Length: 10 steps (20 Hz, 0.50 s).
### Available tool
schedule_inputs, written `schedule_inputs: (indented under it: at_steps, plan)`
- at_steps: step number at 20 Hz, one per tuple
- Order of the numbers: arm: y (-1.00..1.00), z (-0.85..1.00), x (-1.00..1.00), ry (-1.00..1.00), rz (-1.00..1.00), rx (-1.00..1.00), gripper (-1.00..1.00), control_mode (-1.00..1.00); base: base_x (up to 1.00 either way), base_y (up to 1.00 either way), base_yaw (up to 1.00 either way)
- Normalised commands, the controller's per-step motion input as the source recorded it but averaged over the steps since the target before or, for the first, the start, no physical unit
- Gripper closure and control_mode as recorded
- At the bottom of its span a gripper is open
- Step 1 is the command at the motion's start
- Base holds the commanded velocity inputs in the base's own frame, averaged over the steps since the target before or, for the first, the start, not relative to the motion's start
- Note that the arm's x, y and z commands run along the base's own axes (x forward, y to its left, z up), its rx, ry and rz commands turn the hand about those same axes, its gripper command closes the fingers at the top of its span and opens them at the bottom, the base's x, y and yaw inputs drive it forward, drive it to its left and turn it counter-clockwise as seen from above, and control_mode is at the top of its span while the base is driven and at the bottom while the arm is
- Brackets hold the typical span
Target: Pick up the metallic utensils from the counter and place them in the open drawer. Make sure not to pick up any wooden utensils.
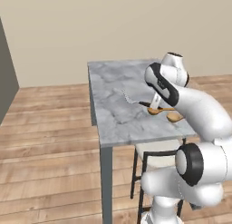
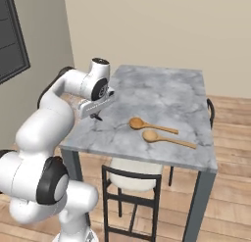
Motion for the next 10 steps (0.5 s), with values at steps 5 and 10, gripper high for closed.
schedule_inputs:
  at_steps: [5,10]
  plan:
    - [0.0,0.0,0.0,0.0,0.0,0.0,1.0,1.0,-0.71,0.0,-0.33]
    - [0.0,0.0,0.0,0.0,0.0,0.0,1.0,1.0,-0.71,-0.06,-0.6]
